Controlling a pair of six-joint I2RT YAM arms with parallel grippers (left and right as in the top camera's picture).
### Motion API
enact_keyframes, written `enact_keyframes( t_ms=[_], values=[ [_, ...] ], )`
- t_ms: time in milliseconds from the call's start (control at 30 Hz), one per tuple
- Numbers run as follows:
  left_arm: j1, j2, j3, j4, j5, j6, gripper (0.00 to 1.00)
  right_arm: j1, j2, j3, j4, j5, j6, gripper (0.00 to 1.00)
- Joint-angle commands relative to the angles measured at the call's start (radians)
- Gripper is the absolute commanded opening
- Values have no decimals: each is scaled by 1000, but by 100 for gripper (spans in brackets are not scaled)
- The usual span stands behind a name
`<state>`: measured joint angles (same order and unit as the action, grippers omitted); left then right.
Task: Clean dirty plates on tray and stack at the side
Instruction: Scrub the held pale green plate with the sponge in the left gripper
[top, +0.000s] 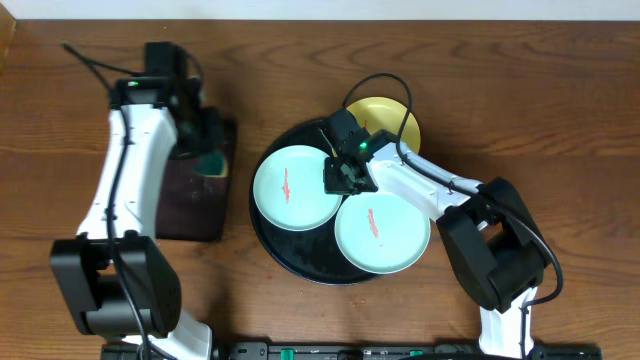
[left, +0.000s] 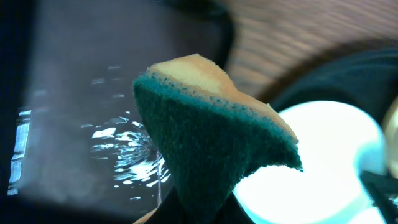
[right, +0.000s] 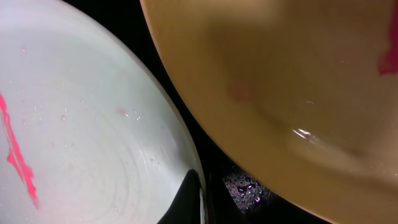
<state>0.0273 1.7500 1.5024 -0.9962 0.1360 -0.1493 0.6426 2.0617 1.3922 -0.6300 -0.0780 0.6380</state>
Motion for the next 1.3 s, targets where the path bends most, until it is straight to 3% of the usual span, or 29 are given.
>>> enact_keyframes(
  t_ms=[0,233,467,800,1033,1267],
  values=[
    [-97,-5,-27,30,40,-123,7,8,51,1,8,-9,-14,1],
    [-256,4,-198,217,36,-231,8,6,51,1,3,-17,-14,1],
    [-334,97,-255,322,36,-231,7,5,51,1,1,-17,-15,1],
    [-346,203,-255,333,27,-271,8,5,51,1,-5,-17,-15,1],
    [-346,203,-255,489,-123,-271,7,5,51,1,-5,-16,-15,1],
    [-346,202,-254,581,-148,-264,8,6,51,1,-5,-16,-19,1]
  ],
)
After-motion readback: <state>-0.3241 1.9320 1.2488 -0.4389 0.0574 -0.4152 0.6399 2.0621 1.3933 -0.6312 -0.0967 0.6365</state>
